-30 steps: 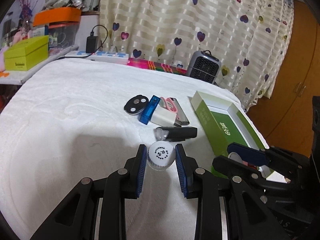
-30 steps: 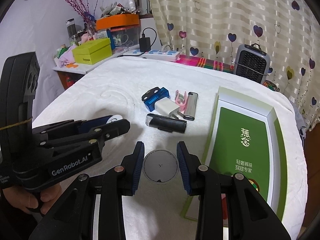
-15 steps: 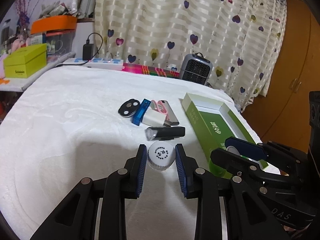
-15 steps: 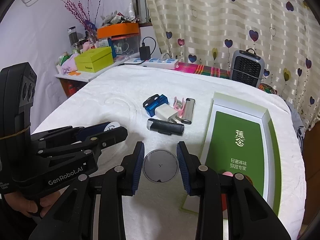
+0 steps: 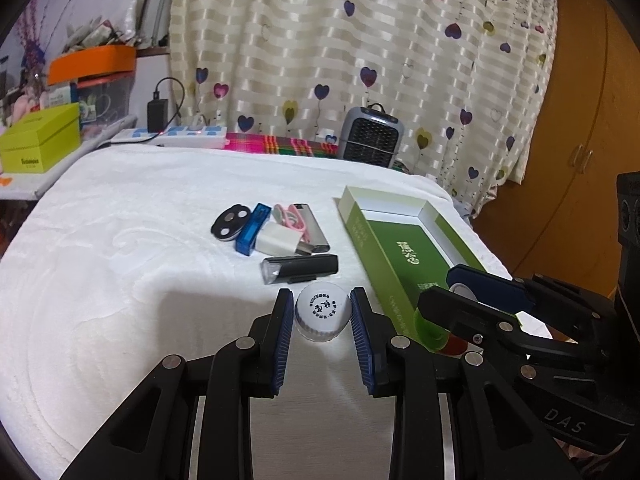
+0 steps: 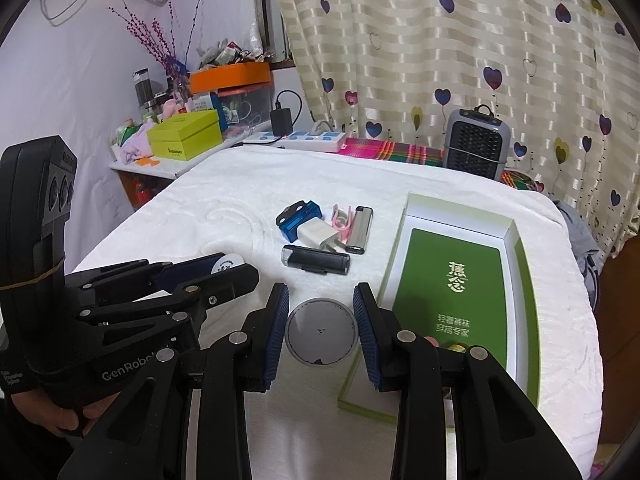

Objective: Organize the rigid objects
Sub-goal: 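Carry the white cap and the white disc over the green box with both grippers, then lower the white cap into the box and open the left gripper while the right gripper releases the disc, then withdraw both grippers from the box toward the remaining items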

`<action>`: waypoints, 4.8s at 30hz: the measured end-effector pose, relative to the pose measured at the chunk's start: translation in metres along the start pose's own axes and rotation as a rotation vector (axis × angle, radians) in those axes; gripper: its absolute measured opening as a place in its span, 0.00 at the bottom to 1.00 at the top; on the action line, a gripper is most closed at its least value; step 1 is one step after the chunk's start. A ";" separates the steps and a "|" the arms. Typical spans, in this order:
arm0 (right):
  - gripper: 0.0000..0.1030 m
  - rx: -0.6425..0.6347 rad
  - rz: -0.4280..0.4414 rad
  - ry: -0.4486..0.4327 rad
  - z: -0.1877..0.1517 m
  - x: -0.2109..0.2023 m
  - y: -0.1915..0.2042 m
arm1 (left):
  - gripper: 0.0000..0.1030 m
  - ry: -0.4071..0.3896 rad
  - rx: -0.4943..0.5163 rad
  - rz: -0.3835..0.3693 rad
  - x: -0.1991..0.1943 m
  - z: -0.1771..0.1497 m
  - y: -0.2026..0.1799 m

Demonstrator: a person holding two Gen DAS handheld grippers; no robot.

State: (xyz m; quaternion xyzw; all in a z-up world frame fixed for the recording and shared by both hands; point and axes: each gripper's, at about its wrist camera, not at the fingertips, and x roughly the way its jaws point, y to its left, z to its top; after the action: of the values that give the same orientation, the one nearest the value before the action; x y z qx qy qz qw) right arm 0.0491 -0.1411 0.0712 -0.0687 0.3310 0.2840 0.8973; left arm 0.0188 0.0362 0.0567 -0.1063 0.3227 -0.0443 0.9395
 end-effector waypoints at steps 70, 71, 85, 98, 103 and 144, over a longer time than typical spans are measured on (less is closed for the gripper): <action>0.34 0.250 -0.110 0.059 -0.038 -0.004 -0.117 | 0.27 0.126 0.223 -0.163 0.070 -0.010 -0.091; 0.34 0.254 -0.109 0.059 -0.039 -0.004 -0.117 | 0.27 0.125 0.224 -0.163 0.069 -0.010 -0.091; 0.40 0.266 -0.135 0.028 -0.034 -0.011 -0.119 | 0.31 0.077 0.195 -0.187 0.062 -0.002 -0.089; 0.40 0.282 -0.162 0.004 -0.035 -0.031 -0.115 | 0.31 0.049 0.151 -0.149 0.041 -0.002 -0.074; 0.40 0.278 -0.157 0.004 -0.036 -0.037 -0.109 | 0.31 0.043 0.153 -0.148 0.031 -0.007 -0.072; 0.40 0.147 -0.083 0.000 -0.029 -0.036 -0.045 | 0.31 0.038 0.135 -0.086 -0.003 -0.016 -0.037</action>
State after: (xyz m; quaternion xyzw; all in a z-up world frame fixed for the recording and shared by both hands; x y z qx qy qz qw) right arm 0.0359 -0.2042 0.0691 -0.0165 0.3476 0.2215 0.9110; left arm 0.0056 -0.0023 0.0548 -0.0558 0.3320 -0.1084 0.9354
